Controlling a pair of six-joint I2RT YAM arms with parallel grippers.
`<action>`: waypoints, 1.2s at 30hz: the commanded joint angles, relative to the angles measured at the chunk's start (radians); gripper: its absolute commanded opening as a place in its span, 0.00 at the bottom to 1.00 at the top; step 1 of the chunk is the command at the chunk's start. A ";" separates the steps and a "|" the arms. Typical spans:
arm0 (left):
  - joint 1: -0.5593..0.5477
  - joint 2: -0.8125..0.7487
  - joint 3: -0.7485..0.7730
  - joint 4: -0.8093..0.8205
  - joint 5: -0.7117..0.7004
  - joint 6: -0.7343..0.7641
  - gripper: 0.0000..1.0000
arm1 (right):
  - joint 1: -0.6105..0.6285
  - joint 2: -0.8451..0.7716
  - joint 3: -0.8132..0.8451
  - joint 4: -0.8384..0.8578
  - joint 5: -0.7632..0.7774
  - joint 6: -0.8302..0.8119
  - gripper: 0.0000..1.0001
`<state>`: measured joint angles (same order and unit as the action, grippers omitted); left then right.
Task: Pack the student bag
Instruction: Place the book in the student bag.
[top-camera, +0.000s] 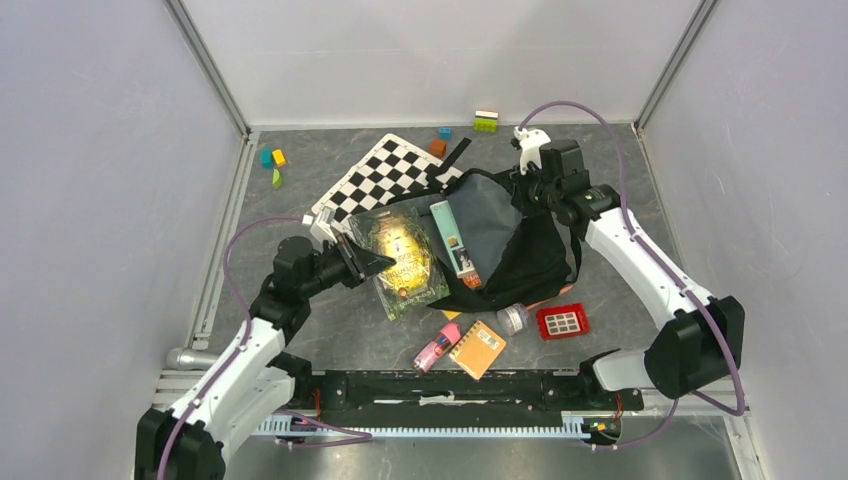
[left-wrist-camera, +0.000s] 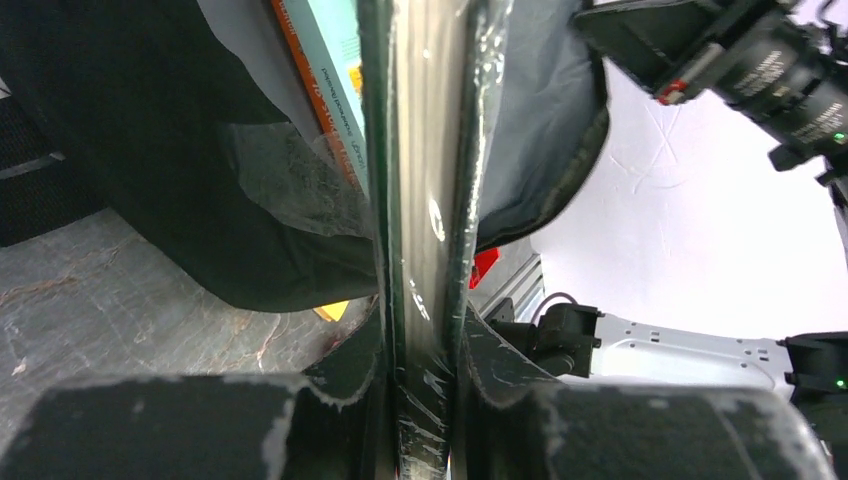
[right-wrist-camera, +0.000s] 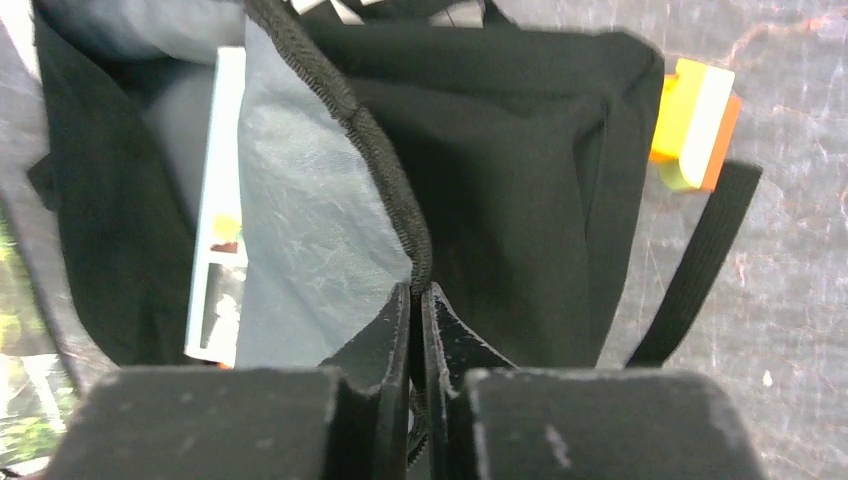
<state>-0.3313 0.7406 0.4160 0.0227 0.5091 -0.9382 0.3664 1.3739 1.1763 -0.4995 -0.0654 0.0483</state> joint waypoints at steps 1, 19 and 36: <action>-0.005 0.086 0.053 0.243 0.050 -0.086 0.02 | -0.001 -0.066 0.118 0.020 -0.061 0.006 0.00; -0.175 0.576 0.198 0.691 -0.118 -0.277 0.02 | -0.001 -0.172 0.235 0.034 -0.097 0.077 0.00; -0.349 0.916 0.352 0.781 -0.262 -0.207 0.02 | 0.001 -0.191 0.176 0.085 -0.165 0.134 0.00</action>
<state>-0.6281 1.6165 0.6926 0.6697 0.2882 -1.1694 0.3710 1.2190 1.3449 -0.5365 -0.1967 0.1501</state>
